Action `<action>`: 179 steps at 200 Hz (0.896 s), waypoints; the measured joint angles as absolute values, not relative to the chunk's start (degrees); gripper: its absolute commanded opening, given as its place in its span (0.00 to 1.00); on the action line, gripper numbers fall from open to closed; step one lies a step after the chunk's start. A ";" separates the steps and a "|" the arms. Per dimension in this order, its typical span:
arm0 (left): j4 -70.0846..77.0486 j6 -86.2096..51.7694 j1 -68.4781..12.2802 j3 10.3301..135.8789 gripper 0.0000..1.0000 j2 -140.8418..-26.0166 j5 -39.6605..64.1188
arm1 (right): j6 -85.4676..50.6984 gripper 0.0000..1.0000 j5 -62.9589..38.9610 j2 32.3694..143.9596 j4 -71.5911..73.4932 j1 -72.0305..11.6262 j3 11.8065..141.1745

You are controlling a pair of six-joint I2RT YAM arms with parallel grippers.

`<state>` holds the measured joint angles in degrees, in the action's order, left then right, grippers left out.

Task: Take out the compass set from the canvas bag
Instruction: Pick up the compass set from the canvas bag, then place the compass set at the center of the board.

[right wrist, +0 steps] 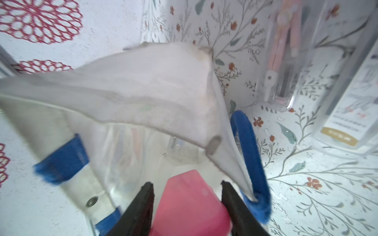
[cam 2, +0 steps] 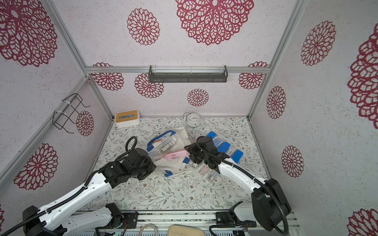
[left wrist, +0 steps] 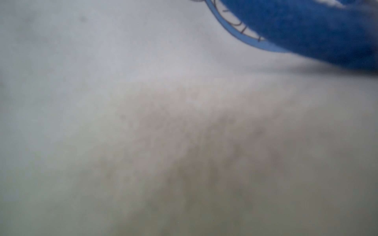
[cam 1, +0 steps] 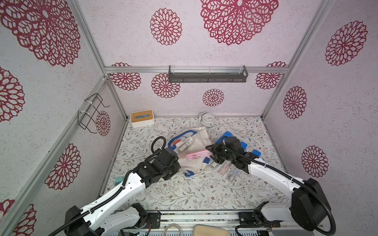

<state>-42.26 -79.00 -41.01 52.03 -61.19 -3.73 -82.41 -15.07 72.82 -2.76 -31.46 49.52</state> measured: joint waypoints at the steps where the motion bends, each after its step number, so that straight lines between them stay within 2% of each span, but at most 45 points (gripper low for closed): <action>1: -42.17 -78.98 -40.84 52.05 0.00 -61.21 -3.66 | -82.32 0.33 -15.16 72.62 -2.90 -31.31 49.52; 45: -41.89 -76.75 -35.42 52.88 0.00 -61.12 -1.91 | -76.60 0.34 -19.64 62.41 -10.59 -18.59 49.47; 90: -43.48 -75.00 -30.44 53.21 0.00 -59.02 -1.48 | -72.88 0.34 -25.23 62.28 -14.02 -5.61 47.55; 109: -44.58 -74.24 -29.80 53.43 0.00 -58.48 -1.28 | -70.50 0.34 -26.24 67.20 -14.33 -2.68 49.01; 139: -45.30 -73.01 -29.74 54.04 0.00 -58.63 -0.64 | -66.76 0.34 -27.27 81.12 -14.44 -1.28 56.93; 179: -45.30 -71.46 -29.69 54.72 0.00 -59.88 0.56 | -62.43 0.34 -29.34 99.24 -15.94 -0.99 74.19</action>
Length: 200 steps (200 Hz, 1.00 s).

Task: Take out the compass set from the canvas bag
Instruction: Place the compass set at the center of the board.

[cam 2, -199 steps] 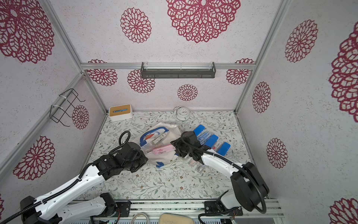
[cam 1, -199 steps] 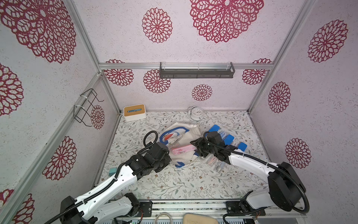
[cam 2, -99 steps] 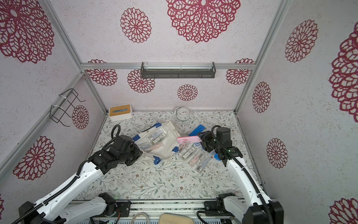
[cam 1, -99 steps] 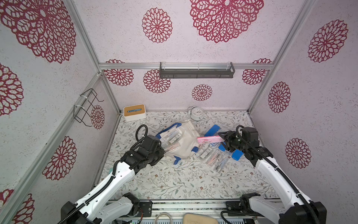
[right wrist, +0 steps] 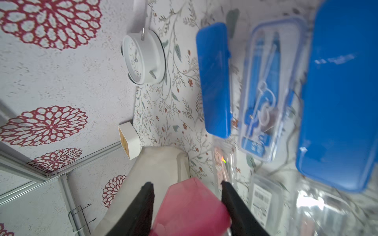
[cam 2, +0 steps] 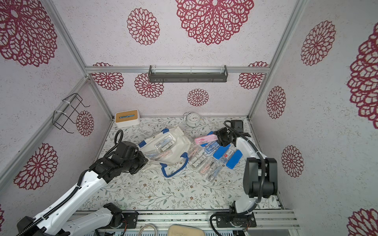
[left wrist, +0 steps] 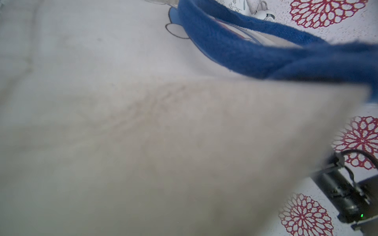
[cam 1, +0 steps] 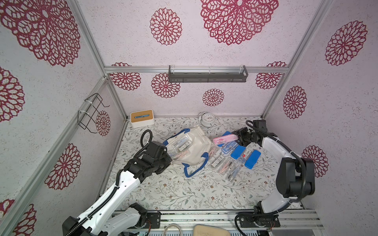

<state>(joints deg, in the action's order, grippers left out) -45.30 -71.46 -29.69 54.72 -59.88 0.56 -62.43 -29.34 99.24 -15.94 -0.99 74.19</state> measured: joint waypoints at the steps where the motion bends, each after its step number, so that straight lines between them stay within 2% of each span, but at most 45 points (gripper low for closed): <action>1: -45.28 -71.50 -29.69 54.76 0.00 -59.99 0.69 | -62.39 0.34 -29.41 99.59 -15.99 -1.02 74.56; 75: -44.91 -66.96 -32.25 57.76 0.00 -64.75 3.44 | -51.40 0.35 -30.92 129.82 -31.27 -5.37 110.72; 113: -45.41 -66.26 -33.82 57.82 0.00 -65.06 3.42 | -47.07 0.36 -32.34 139.94 -39.57 -6.26 122.48; 132: -45.34 -66.43 -33.89 57.47 0.00 -64.97 3.42 | -46.09 0.41 -32.45 141.67 -41.76 -6.26 123.81; 154: -45.32 -66.67 -33.89 57.34 0.00 -64.88 3.42 | -45.60 0.55 -32.49 142.19 -43.22 -6.26 123.90; 169: -45.32 -66.67 -33.93 57.34 0.00 -64.88 3.44 | -45.21 0.60 -32.47 142.19 -43.62 -6.26 123.94; 200: -45.32 -66.63 -33.98 57.34 0.00 -65.12 3.57 | -45.08 0.68 -32.42 142.17 -43.40 -6.26 123.94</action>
